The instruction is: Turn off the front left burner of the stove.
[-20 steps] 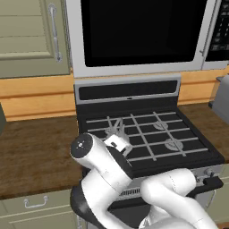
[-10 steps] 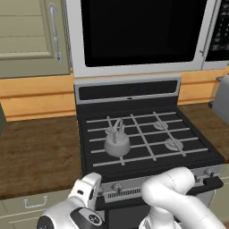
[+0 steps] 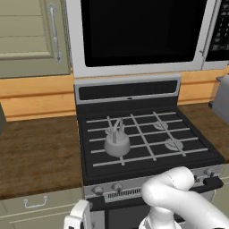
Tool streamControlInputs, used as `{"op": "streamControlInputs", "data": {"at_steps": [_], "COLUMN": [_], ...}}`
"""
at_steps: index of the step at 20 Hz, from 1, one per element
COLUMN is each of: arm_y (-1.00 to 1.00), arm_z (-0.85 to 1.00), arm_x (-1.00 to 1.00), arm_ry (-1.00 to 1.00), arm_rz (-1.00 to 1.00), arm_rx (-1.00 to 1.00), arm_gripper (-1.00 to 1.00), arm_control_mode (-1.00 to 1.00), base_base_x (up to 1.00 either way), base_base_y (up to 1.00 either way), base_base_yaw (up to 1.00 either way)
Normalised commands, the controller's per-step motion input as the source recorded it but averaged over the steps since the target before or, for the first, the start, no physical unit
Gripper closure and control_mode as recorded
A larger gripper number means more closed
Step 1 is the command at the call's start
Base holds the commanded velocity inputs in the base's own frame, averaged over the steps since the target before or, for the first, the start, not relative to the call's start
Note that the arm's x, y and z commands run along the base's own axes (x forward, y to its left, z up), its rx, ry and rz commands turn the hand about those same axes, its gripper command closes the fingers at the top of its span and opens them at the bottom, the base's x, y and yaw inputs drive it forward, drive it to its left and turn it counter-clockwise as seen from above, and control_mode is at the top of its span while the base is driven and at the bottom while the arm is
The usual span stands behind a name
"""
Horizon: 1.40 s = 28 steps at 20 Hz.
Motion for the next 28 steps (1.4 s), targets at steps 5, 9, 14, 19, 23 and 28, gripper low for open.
{"op": "streamControlInputs", "data": {"at_steps": [5,9,14,19,23,28], "arm_y": [-0.01,0.01,0.01,0.00,0.00,-0.01], "arm_z": [-0.52,-0.36,-0.10,-0.01,-0.03,-0.10], "arm_x": [0.07,0.30,0.56,0.55,0.33,0.20], "arm_ry": [-0.32,-0.28,-0.15,-0.04,-0.04,-0.03], "arm_rz": [-0.08,-0.11,-0.02,0.00,0.00,0.00], "arm_rx": [0.15,0.23,0.06,0.00,0.00,0.00], "arm_gripper": [-1.00,-1.00,-1.00,-1.00,-1.00,-1.00], "arm_control_mode": [-1.00,-1.00,-1.00,-1.00,-1.00,-1.00], "base_base_x": [0.00,0.00,0.00,0.00,0.00,0.00], "base_base_y": [0.00,0.00,0.00,0.00,0.00,0.00], "base_base_yaw": [0.00,0.00,0.00,0.00,0.00,0.00]}}
